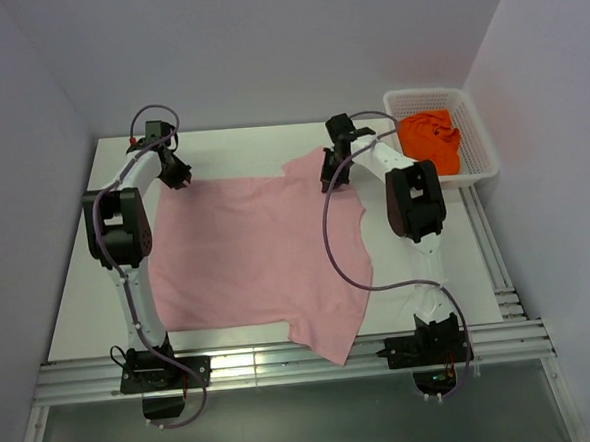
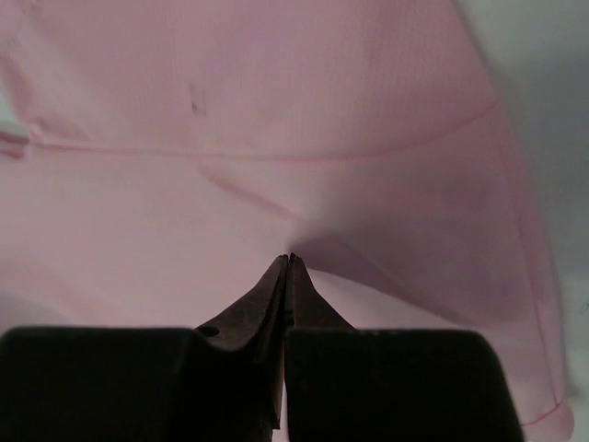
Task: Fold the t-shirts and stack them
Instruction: Flatten out the tshirt, then grap the side of the flattened tshirt closest away from the robot with both arms, then fold the flattened tshirt in 1/3 of the way
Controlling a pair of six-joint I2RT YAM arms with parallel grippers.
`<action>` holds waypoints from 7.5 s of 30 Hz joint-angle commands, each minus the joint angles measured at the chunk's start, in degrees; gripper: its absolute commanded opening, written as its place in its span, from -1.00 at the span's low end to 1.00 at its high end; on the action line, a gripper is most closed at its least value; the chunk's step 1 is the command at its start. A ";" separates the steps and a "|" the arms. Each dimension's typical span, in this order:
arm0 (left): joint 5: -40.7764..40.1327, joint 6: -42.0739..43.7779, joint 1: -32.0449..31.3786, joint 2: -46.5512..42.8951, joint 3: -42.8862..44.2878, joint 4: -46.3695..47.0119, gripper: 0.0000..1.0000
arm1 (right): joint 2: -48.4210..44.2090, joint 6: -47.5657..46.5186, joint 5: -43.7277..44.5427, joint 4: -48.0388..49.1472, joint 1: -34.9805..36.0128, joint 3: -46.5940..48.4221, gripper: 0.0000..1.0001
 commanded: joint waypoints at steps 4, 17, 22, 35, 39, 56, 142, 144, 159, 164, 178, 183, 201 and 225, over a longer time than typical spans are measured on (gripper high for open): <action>1.22 1.43 0.00 8.73 13.55 -4.85 -0.58 | 6.64 1.90 -0.11 -6.54 -2.79 15.40 -1.00; 5.96 2.84 0.97 22.46 33.35 -7.23 -0.82 | 18.95 5.50 -3.88 -8.40 -10.27 32.40 -1.00; 5.08 6.35 1.15 12.22 28.28 1.99 -0.80 | 15.90 4.81 -8.37 -1.29 -11.24 32.23 -0.99; -2.92 5.74 4.57 -6.98 13.16 0.69 0.12 | -2.39 6.82 -8.02 4.27 -12.03 21.34 0.97; -1.34 4.60 4.66 -6.55 5.95 -0.36 -0.46 | -2.67 5.34 -8.02 -0.30 -11.07 16.67 0.46; 4.29 3.72 3.52 12.24 17.60 -13.71 -0.99 | 6.20 4.71 -0.29 -15.42 -7.02 16.04 -1.00; 1.48 -3.05 -3.95 -61.48 -51.55 -10.21 0.51 | -56.02 50.07 5.08 16.56 39.56 -75.88 0.40; 1.57 -3.05 -3.95 -61.13 -51.55 -10.21 0.51 | -55.14 49.80 5.52 16.30 39.65 -75.62 0.12; -8.10 -10.96 -2.64 -61.65 -50.05 -18.56 0.44 | -67.68 42.87 11.58 -2.06 33.86 -71.22 -1.00; -6.17 -13.06 0.43 -60.78 -52.94 -18.47 0.41 | -69.11 36.89 10.00 -1.72 24.90 -71.75 -1.00; -8.45 -21.58 1.15 -54.88 -59.19 -17.42 0.16 | -60.33 19.66 6.14 -0.49 11.71 -63.84 -1.00; -11.00 -23.70 1.15 -52.96 -58.93 -19.08 0.11 | -56.72 15.79 5.08 0.48 9.15 -61.56 -1.00; -15.75 -25.02 0.97 -45.40 -57.78 -15.75 0.01 | -55.66 9.72 3.41 -0.22 1.86 -60.85 -1.00; -12.85 -17.11 1.15 -48.74 -42.33 -19.17 -0.99 | -60.32 10.60 4.73 -9.97 0.27 -49.09 -1.00</action>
